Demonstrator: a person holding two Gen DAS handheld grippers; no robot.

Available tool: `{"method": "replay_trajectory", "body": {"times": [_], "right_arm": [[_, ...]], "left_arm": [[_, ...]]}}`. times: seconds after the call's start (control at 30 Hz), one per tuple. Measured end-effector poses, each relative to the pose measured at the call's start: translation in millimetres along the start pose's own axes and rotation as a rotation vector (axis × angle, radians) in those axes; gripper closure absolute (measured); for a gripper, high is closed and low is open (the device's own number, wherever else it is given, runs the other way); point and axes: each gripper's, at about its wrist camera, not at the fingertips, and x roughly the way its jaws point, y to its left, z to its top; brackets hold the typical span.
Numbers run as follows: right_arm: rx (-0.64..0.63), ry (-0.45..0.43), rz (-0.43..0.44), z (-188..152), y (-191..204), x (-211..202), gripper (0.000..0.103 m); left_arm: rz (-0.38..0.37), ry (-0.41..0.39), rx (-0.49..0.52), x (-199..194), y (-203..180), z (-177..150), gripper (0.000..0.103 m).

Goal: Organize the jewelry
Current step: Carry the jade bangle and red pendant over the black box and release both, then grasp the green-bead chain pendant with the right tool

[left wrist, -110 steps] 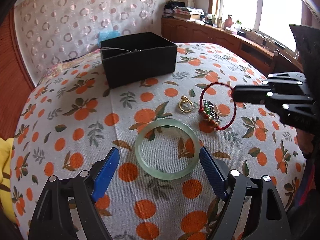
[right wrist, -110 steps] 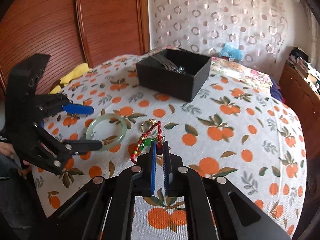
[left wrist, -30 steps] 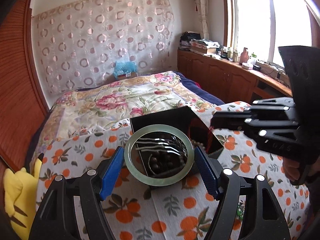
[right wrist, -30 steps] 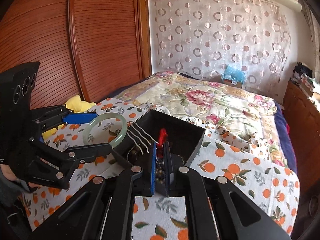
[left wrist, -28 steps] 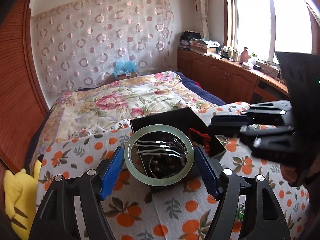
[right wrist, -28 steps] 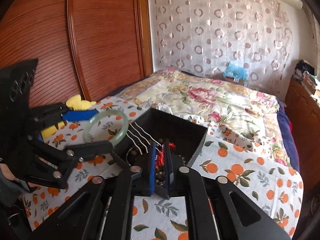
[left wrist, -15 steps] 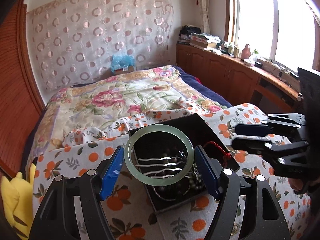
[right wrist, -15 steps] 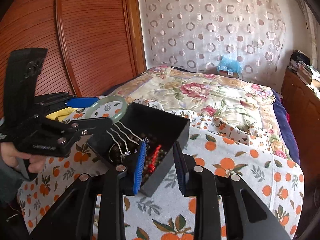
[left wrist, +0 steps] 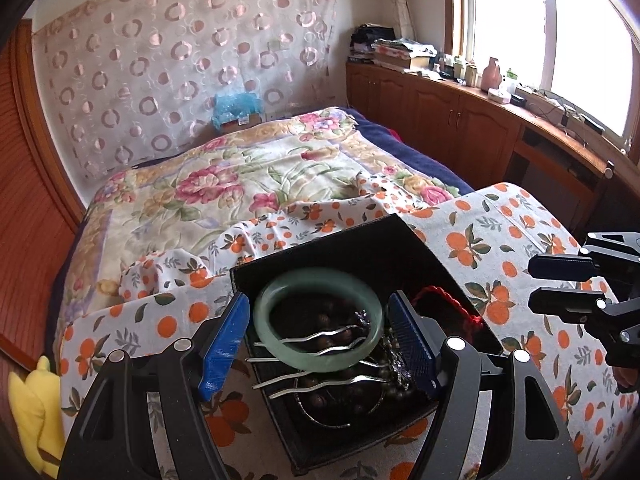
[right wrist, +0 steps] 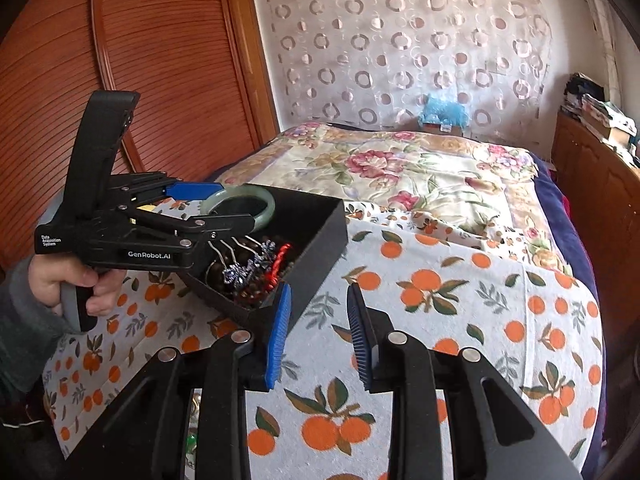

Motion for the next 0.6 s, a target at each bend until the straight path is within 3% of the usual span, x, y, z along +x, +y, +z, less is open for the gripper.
{"method": "replay_trajectory", "body": {"times": [0.07, 0.23, 0.6], "right_arm": [[0.003, 0.000, -0.001, -3.8, 1.0, -3.6, 0.071], [-0.007, 0.005, -0.002, -17.0, 11.7, -15.8, 0.071], [-0.058, 0.089, 0.010, -60.7, 52.6, -12.3, 0.071]], "left_arm": [[0.003, -0.003, -0.001, -0.8, -0.3, 0.8, 0.029], [-0.008, -0.046, -0.012, -18.2, -5.3, -7.3, 0.029], [-0.066, -0.034, -0.001, -45.2, -21.7, -63.0, 0.029]]}}
